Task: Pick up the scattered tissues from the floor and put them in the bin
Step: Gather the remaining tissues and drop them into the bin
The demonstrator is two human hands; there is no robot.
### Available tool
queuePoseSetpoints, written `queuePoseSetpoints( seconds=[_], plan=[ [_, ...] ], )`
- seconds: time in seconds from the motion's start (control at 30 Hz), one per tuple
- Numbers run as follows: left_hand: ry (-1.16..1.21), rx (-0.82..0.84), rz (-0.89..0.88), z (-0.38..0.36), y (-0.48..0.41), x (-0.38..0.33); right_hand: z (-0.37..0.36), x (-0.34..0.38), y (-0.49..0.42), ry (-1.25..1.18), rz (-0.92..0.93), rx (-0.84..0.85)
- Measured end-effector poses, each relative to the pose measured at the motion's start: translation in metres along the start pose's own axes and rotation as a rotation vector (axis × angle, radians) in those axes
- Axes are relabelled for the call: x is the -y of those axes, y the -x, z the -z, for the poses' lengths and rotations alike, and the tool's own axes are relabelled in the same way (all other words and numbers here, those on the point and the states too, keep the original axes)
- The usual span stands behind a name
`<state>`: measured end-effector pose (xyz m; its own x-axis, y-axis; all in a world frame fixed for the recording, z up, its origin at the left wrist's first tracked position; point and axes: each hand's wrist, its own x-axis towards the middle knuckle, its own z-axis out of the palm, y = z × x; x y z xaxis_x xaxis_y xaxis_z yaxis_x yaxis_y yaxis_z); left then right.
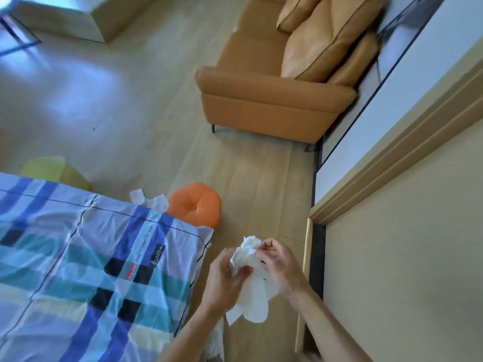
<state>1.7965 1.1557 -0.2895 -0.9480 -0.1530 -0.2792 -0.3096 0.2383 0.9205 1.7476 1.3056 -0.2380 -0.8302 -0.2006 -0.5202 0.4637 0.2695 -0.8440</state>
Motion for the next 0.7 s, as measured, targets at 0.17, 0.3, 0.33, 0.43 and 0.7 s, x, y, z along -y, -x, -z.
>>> queuePoseSetpoints(
  seconds=[0.17,0.3,0.33,0.43,0.7],
  plan=[
    [-0.074,-0.141,-0.069,0.021,-0.038,-0.066,0.005,0.082,-0.008,0.103,0.109,-0.013],
    [-0.116,-0.212,-0.158,0.042,-0.083,-0.12,0.007,0.132,-0.031,0.122,0.195,-0.042],
    [-0.141,-0.236,-0.18,0.047,-0.097,-0.132,0.009,0.143,-0.041,0.113,0.206,-0.059],
    [-0.218,-0.277,-0.218,0.055,-0.14,-0.156,0.02,0.172,-0.08,0.165,0.239,-0.067],
    [-0.259,-0.529,-0.081,0.056,-0.278,-0.189,0.065,0.253,-0.238,0.31,0.31,0.049]
  ],
)
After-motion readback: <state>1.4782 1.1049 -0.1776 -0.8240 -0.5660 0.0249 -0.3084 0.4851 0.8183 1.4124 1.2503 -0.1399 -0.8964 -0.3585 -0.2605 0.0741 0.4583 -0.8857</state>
